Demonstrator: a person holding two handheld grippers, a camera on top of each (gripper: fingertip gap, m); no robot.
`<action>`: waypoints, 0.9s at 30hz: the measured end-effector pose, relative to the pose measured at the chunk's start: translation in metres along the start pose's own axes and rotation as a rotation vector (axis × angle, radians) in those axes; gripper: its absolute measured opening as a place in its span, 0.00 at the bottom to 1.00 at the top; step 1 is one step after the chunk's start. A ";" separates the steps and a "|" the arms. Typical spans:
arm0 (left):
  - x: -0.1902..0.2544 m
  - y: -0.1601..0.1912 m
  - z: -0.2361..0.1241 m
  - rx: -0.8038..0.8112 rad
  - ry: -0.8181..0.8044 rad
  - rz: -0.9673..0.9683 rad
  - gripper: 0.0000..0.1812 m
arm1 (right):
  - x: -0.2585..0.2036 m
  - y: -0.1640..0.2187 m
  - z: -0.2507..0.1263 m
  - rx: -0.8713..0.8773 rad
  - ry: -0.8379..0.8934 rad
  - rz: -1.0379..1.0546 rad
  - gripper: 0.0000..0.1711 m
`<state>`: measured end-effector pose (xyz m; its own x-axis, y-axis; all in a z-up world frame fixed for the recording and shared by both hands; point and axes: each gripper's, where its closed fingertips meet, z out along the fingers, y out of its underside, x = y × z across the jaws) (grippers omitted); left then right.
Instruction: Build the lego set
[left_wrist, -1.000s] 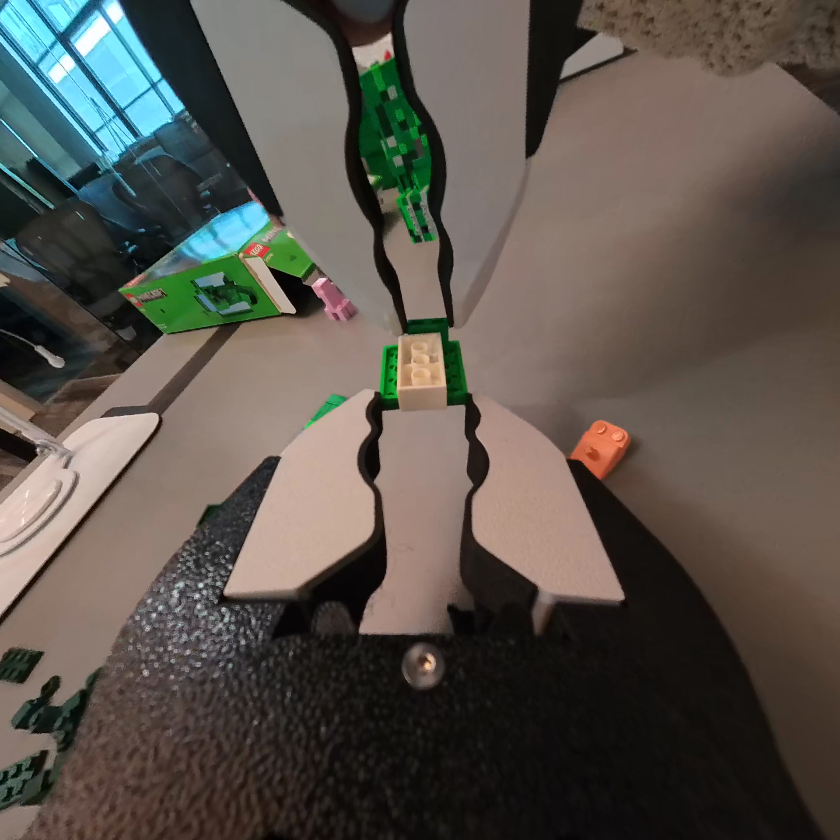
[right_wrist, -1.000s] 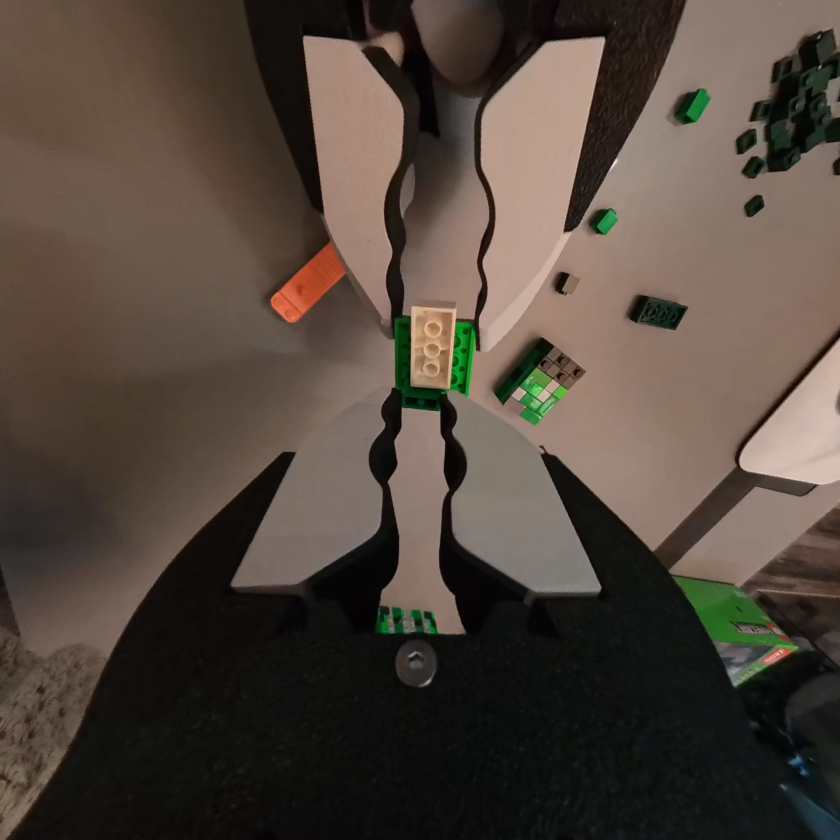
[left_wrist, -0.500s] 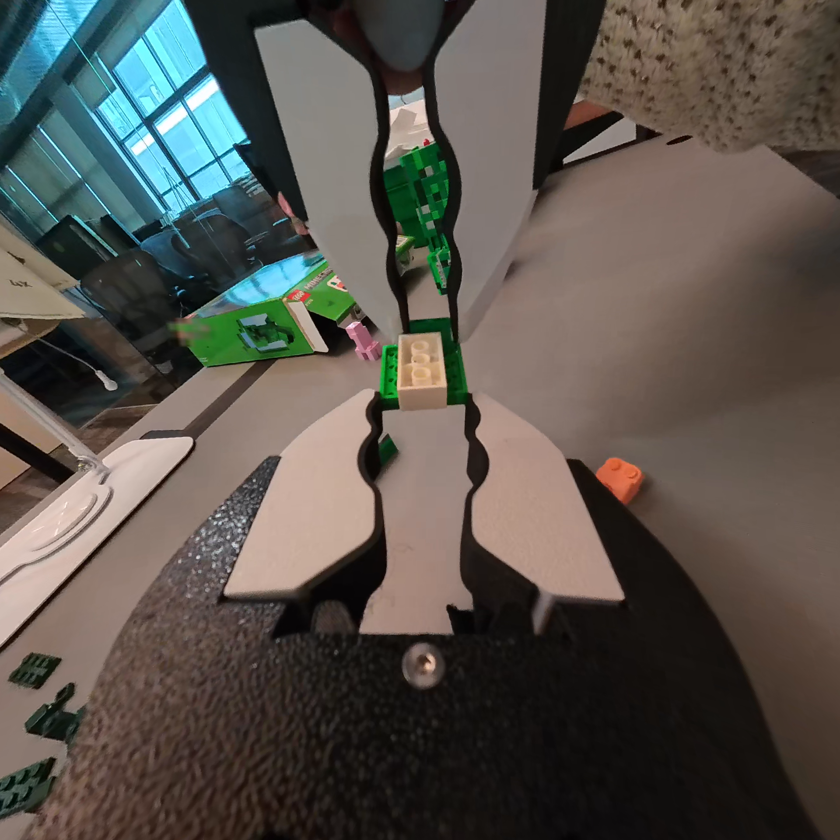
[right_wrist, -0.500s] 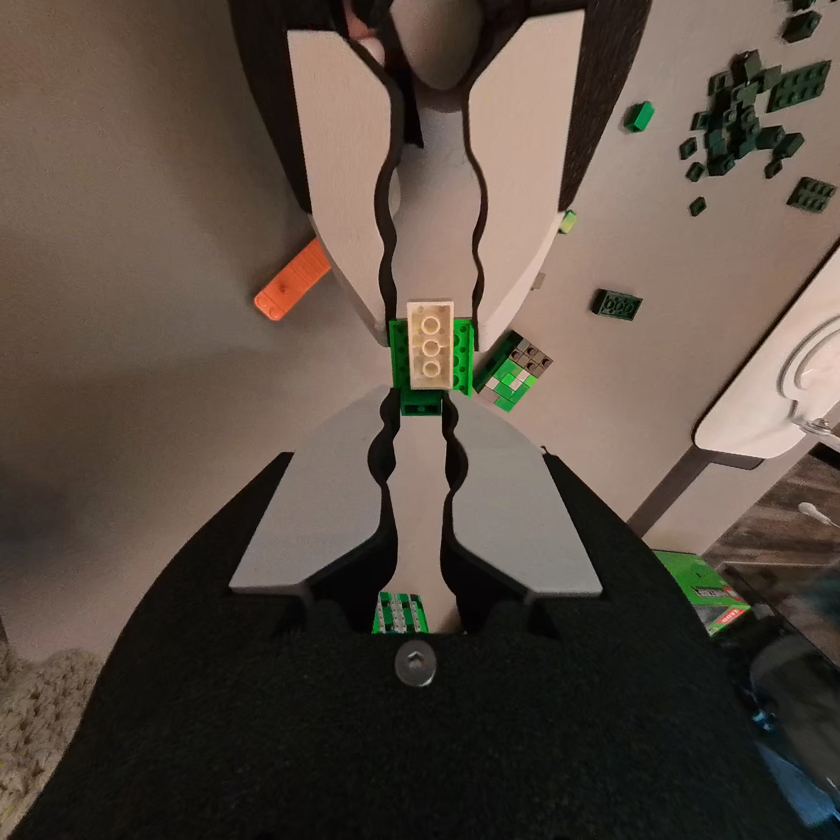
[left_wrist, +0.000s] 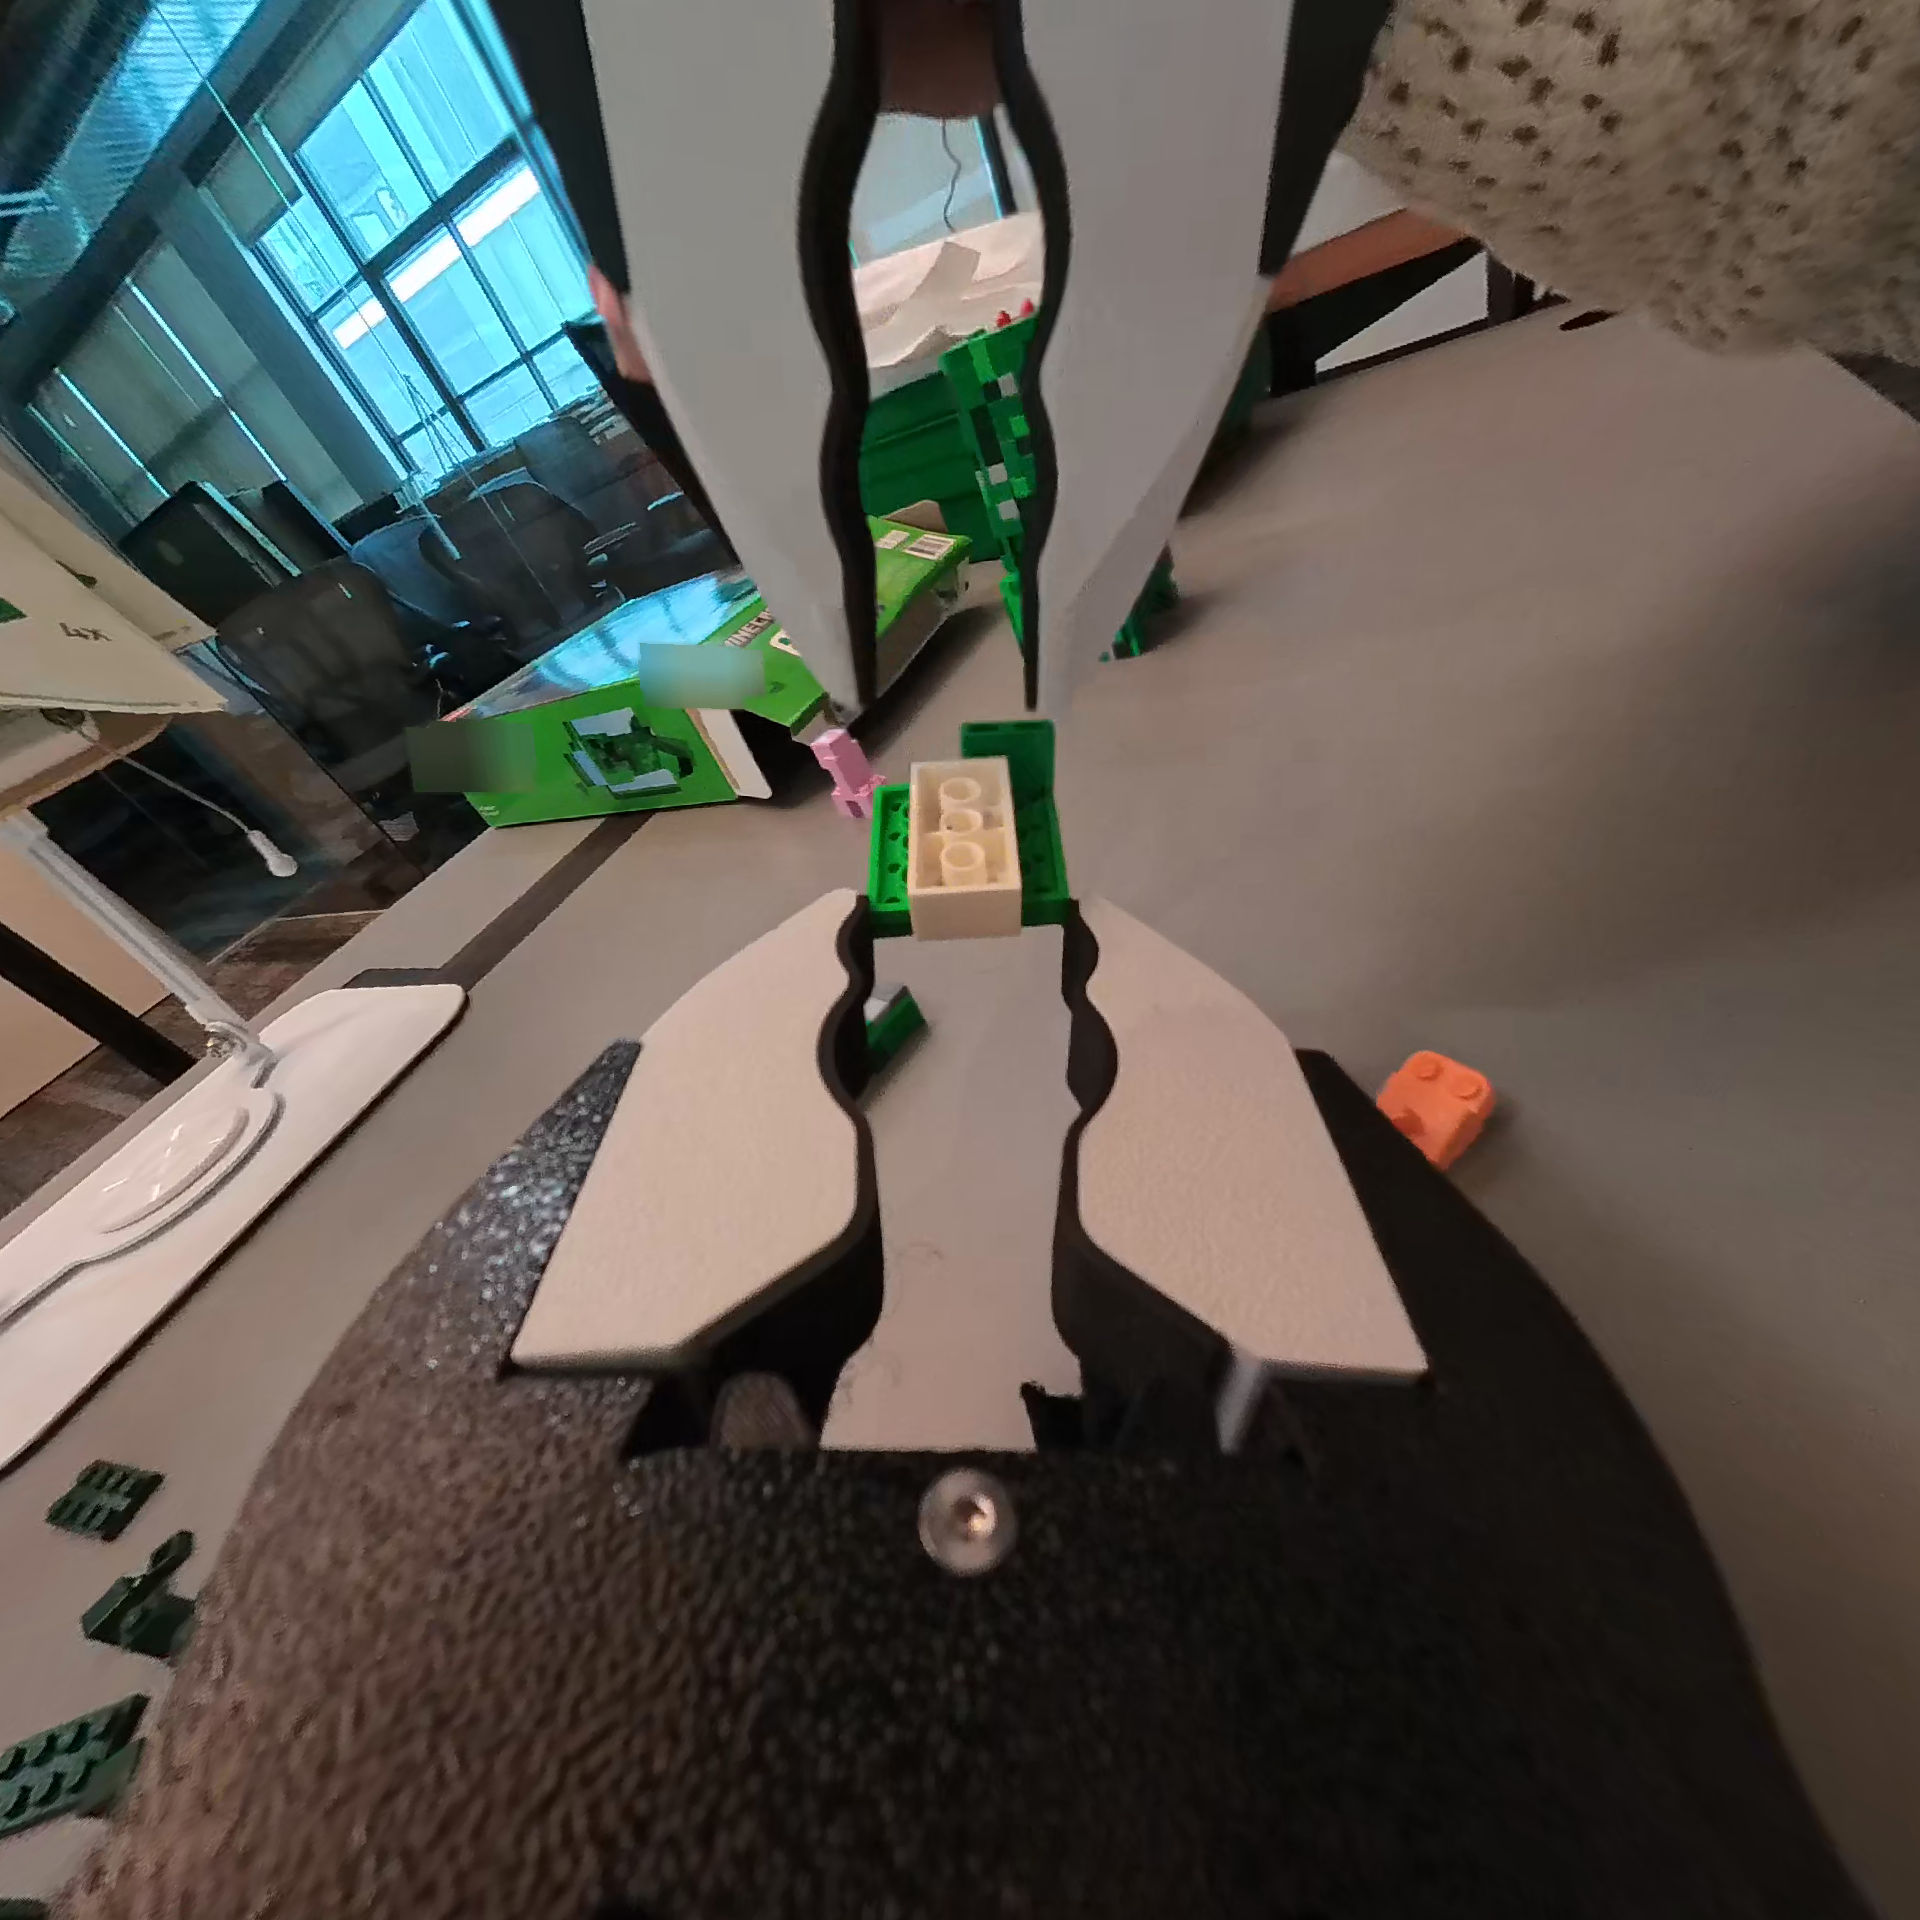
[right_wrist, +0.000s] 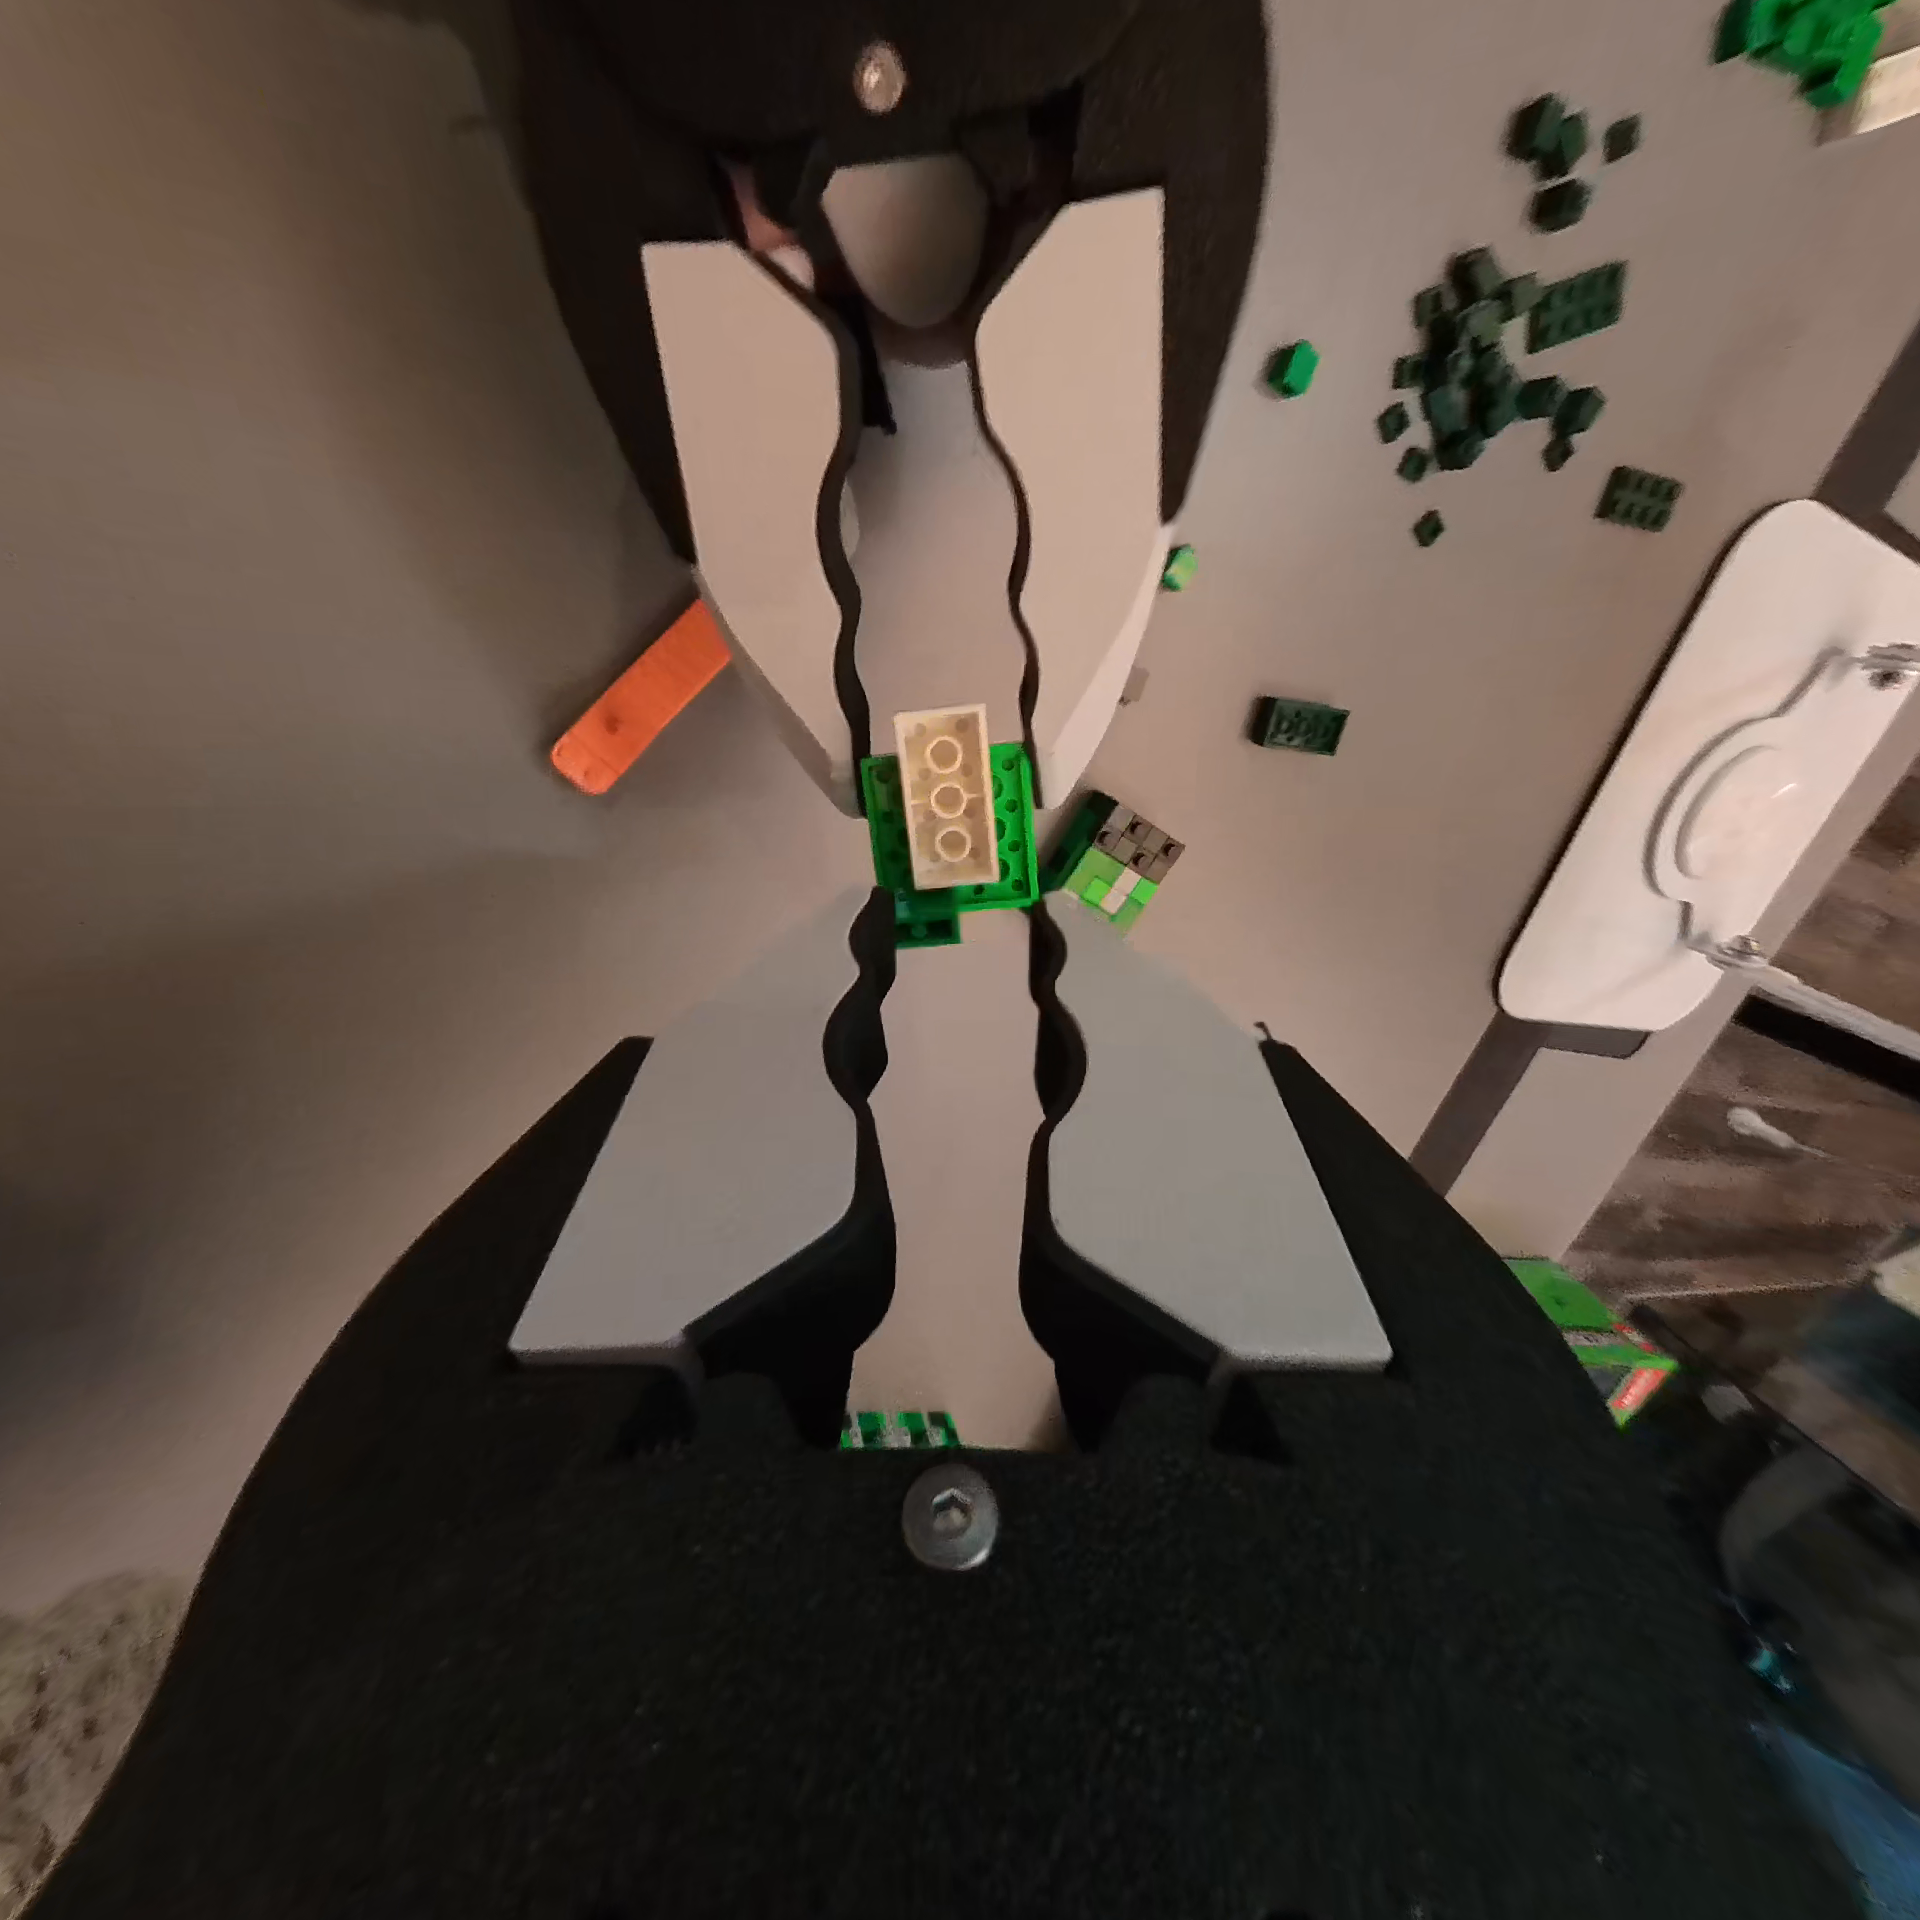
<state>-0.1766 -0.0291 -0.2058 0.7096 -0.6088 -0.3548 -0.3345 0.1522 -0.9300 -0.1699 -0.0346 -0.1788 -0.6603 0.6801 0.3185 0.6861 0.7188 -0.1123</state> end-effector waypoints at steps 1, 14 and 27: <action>-0.001 0.000 0.000 0.002 -0.007 -0.006 0.20 | 0.003 -0.001 -0.004 0.032 0.025 0.027 0.15; -0.012 -0.002 -0.003 0.024 -0.035 -0.152 0.20 | 0.009 0.018 -0.022 0.460 0.531 0.279 0.19; -0.011 -0.006 -0.003 0.053 0.024 -0.332 0.20 | 0.022 0.014 0.003 0.057 1.140 -0.132 0.30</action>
<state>-0.1843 -0.0260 -0.1960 0.7594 -0.6500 -0.0297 -0.0545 -0.0180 -0.9984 -0.1761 -0.0089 -0.1765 -0.0457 0.0933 0.9946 0.5982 0.7999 -0.0476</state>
